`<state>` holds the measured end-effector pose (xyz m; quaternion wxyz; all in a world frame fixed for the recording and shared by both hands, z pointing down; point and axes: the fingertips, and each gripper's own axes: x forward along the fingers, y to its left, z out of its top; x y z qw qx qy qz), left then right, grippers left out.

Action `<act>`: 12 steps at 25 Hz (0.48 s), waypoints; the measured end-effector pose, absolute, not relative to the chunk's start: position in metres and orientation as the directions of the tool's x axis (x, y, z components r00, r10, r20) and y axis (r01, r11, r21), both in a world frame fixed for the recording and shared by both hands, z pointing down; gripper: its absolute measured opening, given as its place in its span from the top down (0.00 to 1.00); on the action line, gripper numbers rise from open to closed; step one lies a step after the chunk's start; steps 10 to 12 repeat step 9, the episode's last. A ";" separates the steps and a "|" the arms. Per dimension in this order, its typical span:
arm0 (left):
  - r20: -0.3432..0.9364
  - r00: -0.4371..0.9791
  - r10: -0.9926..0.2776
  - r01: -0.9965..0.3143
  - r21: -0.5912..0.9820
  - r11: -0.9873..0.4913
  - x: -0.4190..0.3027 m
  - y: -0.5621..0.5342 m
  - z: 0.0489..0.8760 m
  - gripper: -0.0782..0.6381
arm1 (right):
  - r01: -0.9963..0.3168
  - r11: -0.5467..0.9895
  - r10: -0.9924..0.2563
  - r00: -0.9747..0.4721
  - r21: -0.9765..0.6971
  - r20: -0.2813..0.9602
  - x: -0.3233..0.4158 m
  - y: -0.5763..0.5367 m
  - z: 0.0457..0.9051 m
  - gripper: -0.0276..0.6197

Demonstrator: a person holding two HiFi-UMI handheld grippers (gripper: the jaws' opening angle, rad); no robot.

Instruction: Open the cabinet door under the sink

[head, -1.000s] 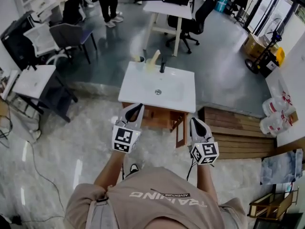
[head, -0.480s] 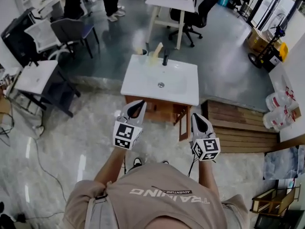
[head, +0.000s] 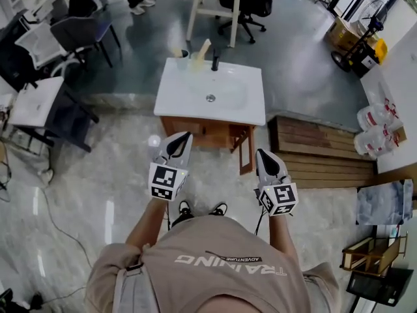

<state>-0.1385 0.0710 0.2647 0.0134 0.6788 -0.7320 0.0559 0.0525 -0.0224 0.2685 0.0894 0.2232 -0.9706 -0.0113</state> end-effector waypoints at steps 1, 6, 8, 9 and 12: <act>0.096 -0.081 -0.992 -0.995 -0.058 0.075 -0.140 0.073 0.267 0.87 | -0.429 0.901 -0.433 -0.884 0.062 0.175 0.052 -0.021 0.270 0.96; 0.110 -0.084 -0.990 -0.996 -0.042 0.080 -0.144 0.074 0.271 0.87 | -0.417 0.906 -0.423 -0.887 0.075 0.182 0.047 -0.021 0.267 0.96; 0.126 -0.076 -0.989 -0.997 -0.039 0.071 -0.142 0.072 0.276 0.87 | -0.418 0.905 -0.424 -0.888 0.072 0.179 0.046 -0.023 0.266 0.96; 0.134 -0.071 -0.988 -0.997 -0.037 0.067 -0.141 0.071 0.280 0.87 | -0.419 0.905 -0.425 -0.888 0.071 0.178 0.046 -0.024 0.266 0.96; 0.134 -0.071 -0.988 -0.997 -0.037 0.067 -0.141 0.071 0.280 0.87 | -0.419 0.905 -0.425 -0.888 0.071 0.178 0.046 -0.024 0.266 0.96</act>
